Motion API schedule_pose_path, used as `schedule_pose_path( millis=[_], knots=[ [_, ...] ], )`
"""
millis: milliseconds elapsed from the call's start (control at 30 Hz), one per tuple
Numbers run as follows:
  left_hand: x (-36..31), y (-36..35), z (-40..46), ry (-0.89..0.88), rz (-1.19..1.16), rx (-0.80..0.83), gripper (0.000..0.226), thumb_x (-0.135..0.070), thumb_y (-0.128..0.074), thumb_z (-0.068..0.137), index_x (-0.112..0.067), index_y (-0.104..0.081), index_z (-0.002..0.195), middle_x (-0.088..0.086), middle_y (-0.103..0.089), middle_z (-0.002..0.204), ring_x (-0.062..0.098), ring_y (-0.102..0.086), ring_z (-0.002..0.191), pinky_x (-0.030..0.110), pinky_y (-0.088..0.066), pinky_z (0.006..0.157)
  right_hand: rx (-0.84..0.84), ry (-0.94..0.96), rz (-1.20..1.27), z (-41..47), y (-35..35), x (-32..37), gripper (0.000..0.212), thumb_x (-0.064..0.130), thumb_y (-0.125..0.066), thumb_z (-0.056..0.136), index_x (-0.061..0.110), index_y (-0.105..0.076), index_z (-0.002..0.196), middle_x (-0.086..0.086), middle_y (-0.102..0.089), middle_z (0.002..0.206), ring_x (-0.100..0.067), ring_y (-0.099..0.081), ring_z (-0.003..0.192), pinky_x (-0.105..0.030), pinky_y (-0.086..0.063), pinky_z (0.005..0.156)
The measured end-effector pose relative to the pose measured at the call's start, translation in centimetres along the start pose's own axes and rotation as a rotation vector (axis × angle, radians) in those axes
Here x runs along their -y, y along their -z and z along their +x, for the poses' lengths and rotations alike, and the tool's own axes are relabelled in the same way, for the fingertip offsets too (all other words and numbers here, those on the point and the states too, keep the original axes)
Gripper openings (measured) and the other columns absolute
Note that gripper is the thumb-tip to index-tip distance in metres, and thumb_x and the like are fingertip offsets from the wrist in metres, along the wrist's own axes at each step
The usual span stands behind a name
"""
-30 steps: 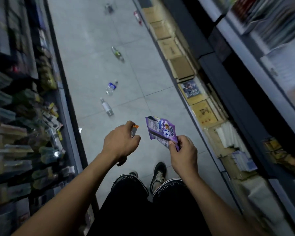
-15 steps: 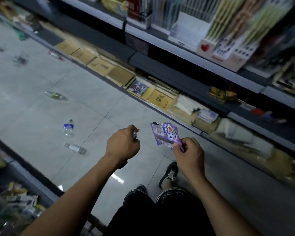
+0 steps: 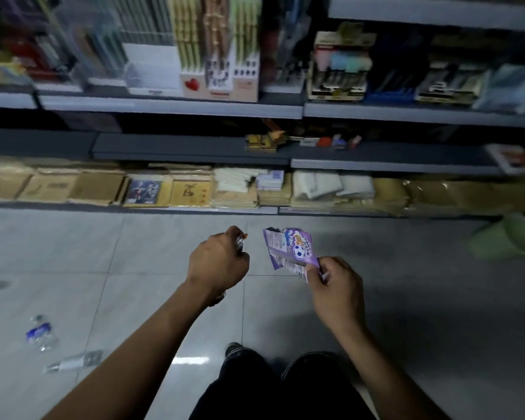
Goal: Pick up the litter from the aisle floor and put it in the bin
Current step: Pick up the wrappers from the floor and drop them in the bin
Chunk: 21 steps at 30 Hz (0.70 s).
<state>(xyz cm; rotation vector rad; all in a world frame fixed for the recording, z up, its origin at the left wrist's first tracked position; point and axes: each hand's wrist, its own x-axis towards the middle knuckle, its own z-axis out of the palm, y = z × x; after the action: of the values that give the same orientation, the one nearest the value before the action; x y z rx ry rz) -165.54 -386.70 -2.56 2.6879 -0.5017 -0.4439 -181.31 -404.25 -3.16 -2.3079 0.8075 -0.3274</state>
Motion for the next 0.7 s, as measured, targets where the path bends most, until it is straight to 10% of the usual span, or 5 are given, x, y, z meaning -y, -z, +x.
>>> schedule_pose_path(
  millis=[700],
  knots=[
    [-34.7, -14.6, -4.7, -0.644, 0.218, 0.178, 0.04, -0.033, -0.057, 0.083, -0.035, -0.055, 0.123, 0.002, -0.072, 0.1, 0.028, -0.067, 0.084, 0.029, -0.044, 0.063, -0.499, -0.442, -0.03, -6.9, 22.5, -25.1, 0.015, 0.014, -0.07, 0.09, 0.01, -0.065, 0.077, -0.005, -0.065, 0.076, -0.015, -0.052, 0.063, -0.016, -0.033, 0.051]
  ],
)
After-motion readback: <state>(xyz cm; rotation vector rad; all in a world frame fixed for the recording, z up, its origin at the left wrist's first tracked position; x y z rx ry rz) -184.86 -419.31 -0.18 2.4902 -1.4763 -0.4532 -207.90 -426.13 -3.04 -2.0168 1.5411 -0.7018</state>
